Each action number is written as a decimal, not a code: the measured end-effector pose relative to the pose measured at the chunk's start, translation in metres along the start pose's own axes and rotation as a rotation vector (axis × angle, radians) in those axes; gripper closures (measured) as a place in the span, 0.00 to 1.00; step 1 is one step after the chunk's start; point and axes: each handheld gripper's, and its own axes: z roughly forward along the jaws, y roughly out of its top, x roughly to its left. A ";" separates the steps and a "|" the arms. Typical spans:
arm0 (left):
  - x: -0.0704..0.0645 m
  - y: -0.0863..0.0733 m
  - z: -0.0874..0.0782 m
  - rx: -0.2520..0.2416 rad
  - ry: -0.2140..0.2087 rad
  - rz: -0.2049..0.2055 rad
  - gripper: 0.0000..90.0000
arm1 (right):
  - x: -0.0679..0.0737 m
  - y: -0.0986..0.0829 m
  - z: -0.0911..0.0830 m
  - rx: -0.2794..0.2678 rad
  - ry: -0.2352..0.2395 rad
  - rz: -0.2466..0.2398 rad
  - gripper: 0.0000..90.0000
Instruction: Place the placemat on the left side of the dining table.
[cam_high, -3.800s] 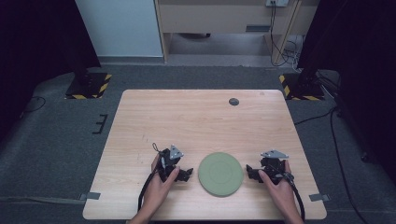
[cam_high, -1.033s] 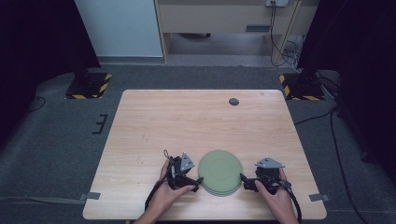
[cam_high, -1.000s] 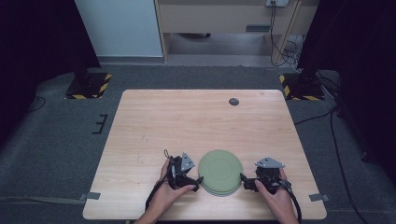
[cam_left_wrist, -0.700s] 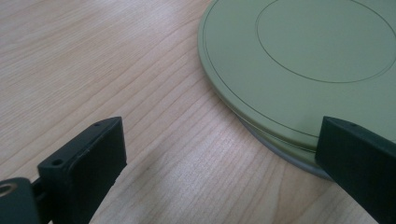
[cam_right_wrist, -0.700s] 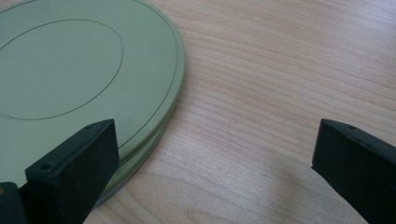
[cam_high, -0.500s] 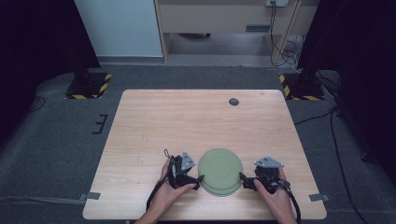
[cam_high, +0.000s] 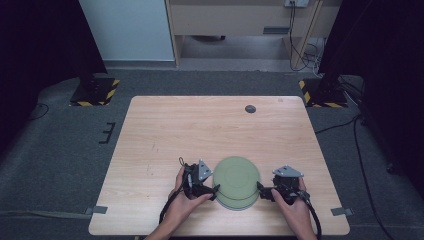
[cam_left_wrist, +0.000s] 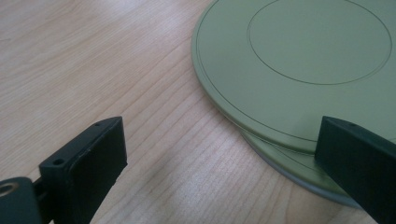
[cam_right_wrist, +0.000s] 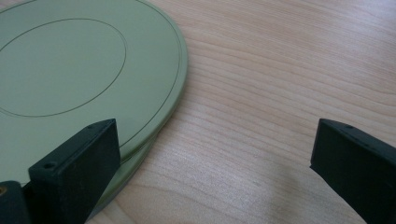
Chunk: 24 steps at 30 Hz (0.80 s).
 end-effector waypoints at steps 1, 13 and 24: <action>0.000 0.000 0.000 -0.001 0.002 -0.001 0.02 | 0.000 0.000 0.000 0.002 0.001 0.001 0.02; 0.000 0.003 0.002 0.005 0.014 0.001 0.02 | 0.005 -0.003 -0.003 -0.003 0.000 -0.019 0.05; 0.004 0.011 0.007 0.034 0.011 0.032 0.00 | 0.001 0.000 0.000 -0.001 -0.007 -0.007 0.03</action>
